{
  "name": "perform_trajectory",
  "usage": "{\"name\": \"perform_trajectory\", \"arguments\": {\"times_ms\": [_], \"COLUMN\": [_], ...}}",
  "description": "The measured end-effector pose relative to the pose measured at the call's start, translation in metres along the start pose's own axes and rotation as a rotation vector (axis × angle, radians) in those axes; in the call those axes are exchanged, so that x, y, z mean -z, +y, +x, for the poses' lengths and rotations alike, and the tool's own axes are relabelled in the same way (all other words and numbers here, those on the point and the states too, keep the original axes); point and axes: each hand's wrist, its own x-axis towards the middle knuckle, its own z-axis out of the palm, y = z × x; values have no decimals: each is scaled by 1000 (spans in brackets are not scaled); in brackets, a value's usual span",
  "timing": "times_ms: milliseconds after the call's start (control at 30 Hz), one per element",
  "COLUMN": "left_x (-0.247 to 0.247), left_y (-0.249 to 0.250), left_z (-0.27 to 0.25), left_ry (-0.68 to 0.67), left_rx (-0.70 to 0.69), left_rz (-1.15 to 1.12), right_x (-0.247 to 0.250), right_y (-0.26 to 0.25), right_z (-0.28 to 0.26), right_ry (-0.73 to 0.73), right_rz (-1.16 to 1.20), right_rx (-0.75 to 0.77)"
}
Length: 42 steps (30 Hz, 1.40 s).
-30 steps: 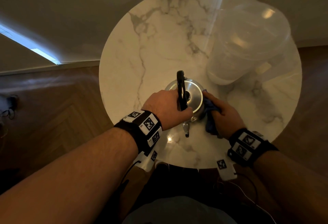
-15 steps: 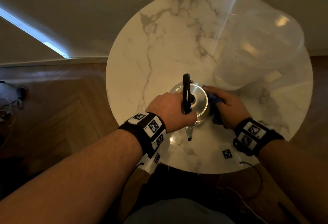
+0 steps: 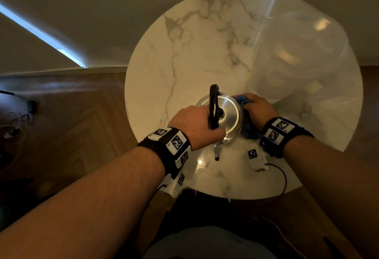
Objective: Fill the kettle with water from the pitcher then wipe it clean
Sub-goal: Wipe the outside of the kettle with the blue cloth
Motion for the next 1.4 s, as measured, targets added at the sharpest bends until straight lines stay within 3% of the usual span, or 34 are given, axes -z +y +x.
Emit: {"name": "perform_trajectory", "arguments": {"times_ms": [133,267,333,433,567,767,1000,1233,1400], "left_x": [3,9,14,19,28,35,65,78,71], "left_y": [3,4,8,17,35,46,57,49,33], "left_z": [-1,4,6,11,17,18,9,14,22], "left_ry": [-29,-63,16,146,71,14,-106,-380,-482], "left_rx": [42,117,183,291,479,388,99,-214,-405], "left_rz": [-7,-130,-295,-491,-895,-569,8,583,769], "right_x": [10,15,17,27,47,66,57,45,30], "right_y": [29,40,42,39,34,45,57,70,62], "right_z": [-27,-60,-70,-76,-83,-98,-114,-117,-111], "right_ry": [-13,-135,-143,-22,25,29,-86,29,53], "right_rz": [-171,-237,-231,-175,-75,271,666,387,346], "right_rx": [39,27,54,28,-16,-68,-54,19,57]}}
